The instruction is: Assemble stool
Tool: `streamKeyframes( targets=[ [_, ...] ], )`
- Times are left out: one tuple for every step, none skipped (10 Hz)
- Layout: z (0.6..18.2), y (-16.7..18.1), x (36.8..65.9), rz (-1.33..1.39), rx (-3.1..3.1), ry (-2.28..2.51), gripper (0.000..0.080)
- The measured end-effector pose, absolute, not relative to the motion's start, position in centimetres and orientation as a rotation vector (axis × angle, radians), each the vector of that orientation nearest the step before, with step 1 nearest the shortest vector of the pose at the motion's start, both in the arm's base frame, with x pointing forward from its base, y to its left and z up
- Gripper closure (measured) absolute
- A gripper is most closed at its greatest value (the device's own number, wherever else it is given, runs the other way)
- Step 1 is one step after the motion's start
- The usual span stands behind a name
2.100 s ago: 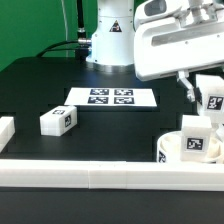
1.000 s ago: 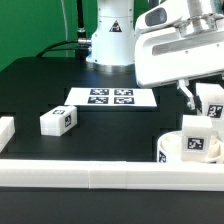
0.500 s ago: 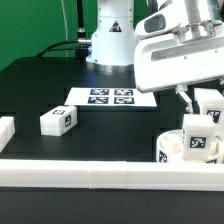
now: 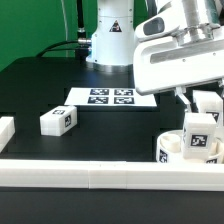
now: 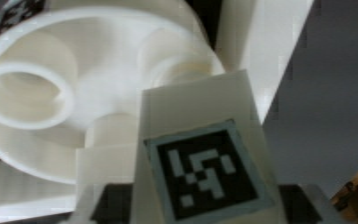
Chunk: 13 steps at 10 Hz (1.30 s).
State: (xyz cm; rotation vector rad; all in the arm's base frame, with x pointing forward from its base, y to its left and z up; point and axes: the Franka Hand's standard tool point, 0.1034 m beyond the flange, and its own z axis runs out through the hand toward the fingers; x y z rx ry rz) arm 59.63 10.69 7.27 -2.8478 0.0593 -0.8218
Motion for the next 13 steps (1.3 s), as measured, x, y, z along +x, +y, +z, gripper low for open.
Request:
streamKeyframes(
  targets=[
    [7.3, 10.8, 59.6, -0.824, -2.847, 0.058, 0.0473],
    [7.3, 10.8, 59.6, -0.823, -2.847, 0.057, 0.0473],
    [7.3, 10.8, 59.7, -0.813, -2.849, 0.057, 0.0473],
    [7.1, 10.8, 59.6, -0.798, -2.852, 0.056, 0.0473],
    [7.1, 10.8, 59.6, -0.797, -2.852, 0.056, 0.0296],
    [7.1, 10.8, 59.5, -0.796, -2.852, 0.055, 0.0197],
    [7.1, 10.9, 59.5, -0.791, -2.853, 0.053, 0.0197],
    [7.1, 10.9, 59.5, -0.791, -2.853, 0.051, 0.0159],
    [7.4, 10.9, 59.6, -0.793, -2.853, 0.049, 0.0152],
    [7.9, 10.8, 59.7, -0.786, -2.856, 0.041, 0.0152],
    [8.7, 10.5, 59.8, -0.79, -2.859, 0.03, 0.0152],
    [9.5, 10.2, 60.0, -0.787, -2.864, 0.02, 0.015],
    [10.3, 10.1, 60.0, -0.776, -2.868, 0.01, 0.015]
  ],
)
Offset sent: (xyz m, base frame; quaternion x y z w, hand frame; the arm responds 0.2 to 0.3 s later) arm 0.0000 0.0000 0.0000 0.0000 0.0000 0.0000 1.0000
